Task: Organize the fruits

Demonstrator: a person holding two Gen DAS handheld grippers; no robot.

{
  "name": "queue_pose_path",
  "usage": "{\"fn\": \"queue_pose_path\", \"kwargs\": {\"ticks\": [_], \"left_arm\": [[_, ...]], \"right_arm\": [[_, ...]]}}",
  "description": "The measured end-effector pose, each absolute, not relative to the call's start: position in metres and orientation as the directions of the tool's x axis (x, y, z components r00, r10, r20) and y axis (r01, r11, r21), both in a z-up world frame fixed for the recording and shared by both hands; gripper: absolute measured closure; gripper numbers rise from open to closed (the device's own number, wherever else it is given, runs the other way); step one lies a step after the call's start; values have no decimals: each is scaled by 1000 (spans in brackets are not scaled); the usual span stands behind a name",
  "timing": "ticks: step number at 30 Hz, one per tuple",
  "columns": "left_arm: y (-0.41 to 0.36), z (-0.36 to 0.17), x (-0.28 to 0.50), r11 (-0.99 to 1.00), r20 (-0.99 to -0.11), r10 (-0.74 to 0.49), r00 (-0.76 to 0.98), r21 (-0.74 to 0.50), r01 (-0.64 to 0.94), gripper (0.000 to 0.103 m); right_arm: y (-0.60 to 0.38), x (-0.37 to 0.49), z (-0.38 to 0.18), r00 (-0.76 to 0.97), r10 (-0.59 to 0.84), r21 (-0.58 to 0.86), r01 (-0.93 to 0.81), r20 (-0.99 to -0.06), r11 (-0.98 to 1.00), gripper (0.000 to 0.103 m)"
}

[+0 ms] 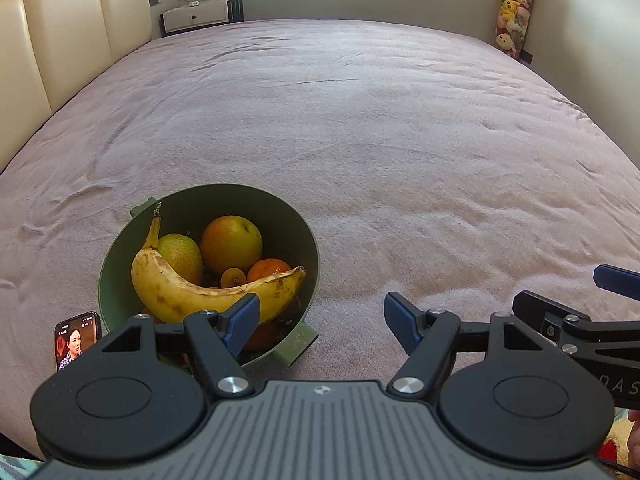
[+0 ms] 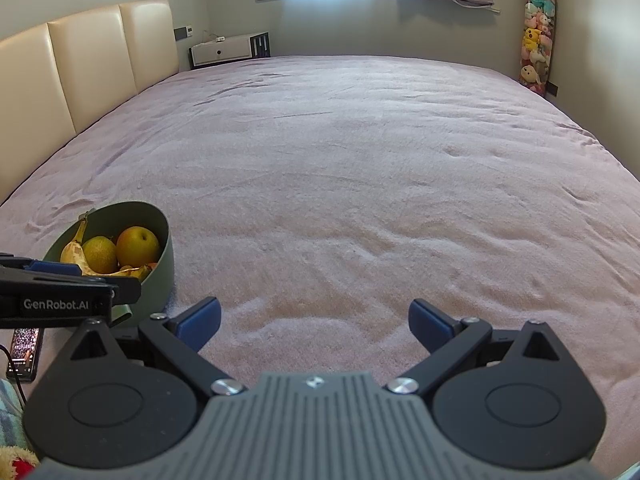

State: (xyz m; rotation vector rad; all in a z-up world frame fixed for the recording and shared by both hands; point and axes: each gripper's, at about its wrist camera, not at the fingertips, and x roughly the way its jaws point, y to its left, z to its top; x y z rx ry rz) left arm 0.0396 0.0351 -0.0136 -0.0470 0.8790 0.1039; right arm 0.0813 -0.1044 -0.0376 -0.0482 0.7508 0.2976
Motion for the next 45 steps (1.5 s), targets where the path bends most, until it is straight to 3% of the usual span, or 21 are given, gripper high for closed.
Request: {"fn": "queue_pose_path", "kwargs": {"ticks": [45], "left_arm": [[37, -8, 38, 993, -767, 76, 637, 2, -116, 20]], "right_arm": [[-103, 80, -39, 693, 250, 65, -282, -676, 957, 6]]}}
